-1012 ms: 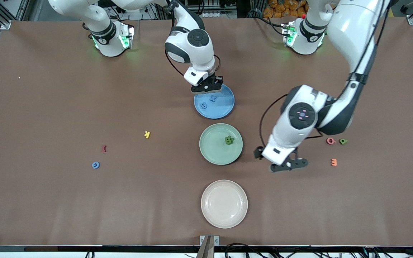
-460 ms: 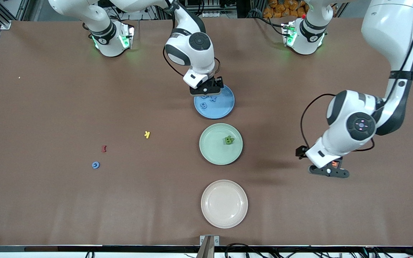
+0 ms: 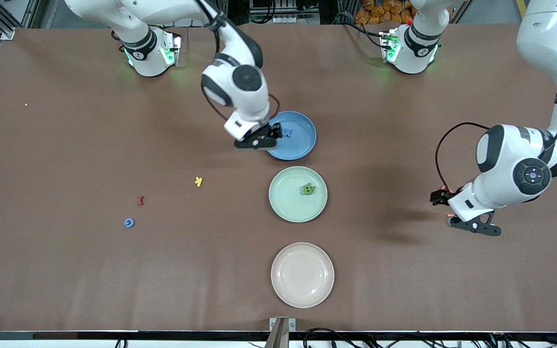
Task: Sort letters by color into matching plates
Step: 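Move both grippers back toward the remaining letters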
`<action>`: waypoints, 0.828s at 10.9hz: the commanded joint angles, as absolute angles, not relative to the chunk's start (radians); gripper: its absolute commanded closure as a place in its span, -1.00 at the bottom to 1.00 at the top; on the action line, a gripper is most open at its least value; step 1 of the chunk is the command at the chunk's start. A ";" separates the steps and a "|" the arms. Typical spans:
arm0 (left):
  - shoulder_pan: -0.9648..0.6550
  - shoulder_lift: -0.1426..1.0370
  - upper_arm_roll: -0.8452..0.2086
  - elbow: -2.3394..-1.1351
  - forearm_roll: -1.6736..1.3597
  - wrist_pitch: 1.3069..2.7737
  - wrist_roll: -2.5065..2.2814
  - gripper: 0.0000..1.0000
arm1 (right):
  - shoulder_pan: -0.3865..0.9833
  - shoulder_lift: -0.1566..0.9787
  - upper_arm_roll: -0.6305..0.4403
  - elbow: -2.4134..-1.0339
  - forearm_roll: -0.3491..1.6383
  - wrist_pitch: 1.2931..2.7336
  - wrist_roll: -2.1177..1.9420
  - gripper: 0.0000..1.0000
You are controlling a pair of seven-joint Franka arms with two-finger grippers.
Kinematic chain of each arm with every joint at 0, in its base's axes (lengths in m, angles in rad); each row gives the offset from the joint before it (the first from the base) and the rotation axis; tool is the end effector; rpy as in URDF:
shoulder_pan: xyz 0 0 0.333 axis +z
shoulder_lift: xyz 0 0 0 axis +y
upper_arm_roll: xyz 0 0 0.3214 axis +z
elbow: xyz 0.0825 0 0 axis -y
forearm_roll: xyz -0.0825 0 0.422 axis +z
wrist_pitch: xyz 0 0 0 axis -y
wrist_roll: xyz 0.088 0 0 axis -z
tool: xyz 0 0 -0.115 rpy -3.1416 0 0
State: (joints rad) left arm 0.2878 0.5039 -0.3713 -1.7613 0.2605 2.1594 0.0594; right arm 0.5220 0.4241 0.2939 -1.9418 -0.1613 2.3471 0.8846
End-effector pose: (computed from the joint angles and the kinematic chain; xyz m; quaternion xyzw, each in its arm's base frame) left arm 0.6826 -0.0278 0.2644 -0.9910 0.1290 0.0312 0.0174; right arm 0.4512 0.4671 0.2428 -0.9999 -0.0098 0.0003 0.0030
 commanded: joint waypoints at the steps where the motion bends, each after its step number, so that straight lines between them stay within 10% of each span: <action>1: 0.334 0.468 -0.393 -1.816 0.284 2.168 0.190 -1.00 | 0.384 0.391 0.298 -1.945 -0.164 2.327 0.743 -1.00; 9: 0.468 0.443 -0.394 -2.023 0.314 2.526 0.521 -1.00 | -0.015 0.402 0.296 -1.882 -0.164 2.329 0.358 -1.00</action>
State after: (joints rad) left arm 0.4255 0.4982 -0.3768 -1.9107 0.2914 2.4400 0.4765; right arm 0.0975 0.4036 0.2783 -1.9162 -0.1618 2.3420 0.4443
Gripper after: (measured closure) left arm 0.000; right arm 0.000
